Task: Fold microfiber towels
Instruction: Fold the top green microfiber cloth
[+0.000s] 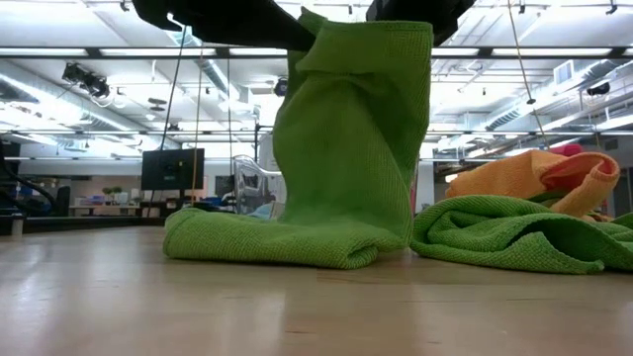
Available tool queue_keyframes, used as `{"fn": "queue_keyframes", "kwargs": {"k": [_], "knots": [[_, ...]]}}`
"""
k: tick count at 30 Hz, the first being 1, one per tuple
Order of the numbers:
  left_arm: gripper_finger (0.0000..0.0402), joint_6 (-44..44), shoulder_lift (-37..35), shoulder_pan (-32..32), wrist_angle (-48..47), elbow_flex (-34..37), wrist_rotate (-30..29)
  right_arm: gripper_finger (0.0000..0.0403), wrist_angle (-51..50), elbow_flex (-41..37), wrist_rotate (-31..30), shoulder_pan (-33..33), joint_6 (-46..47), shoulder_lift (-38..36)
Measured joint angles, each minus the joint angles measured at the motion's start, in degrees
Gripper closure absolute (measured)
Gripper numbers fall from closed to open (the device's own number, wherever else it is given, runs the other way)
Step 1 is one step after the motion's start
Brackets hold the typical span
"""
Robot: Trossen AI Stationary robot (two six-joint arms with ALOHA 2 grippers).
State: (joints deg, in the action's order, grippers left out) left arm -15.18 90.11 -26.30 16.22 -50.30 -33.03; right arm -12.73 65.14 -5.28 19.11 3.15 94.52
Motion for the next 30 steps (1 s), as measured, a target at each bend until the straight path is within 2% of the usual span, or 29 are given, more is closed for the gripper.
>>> {"fn": "queue_keyframes", "kwargs": {"k": [9, 15, 30], "knots": [[0.0183, 4.55, 0.0, 1.15, 0.2, 0.0, 0.64, 0.0393, 0.35, 0.0, 0.0, 0.94, -0.33, 0.0], [0.0202, 5.63, 0.0, 1.11, 0.18, 0.0, 3.21, 0.0393, 0.4, 0.0, 0.0, 0.96, -0.45, 0.0], [0.0238, 9.83, 0.0, 1.11, -3.21, 0.0, 3.43, 0.0393, 0.39, -0.02, 0.0, 1.07, -1.27, 0.04]]}}
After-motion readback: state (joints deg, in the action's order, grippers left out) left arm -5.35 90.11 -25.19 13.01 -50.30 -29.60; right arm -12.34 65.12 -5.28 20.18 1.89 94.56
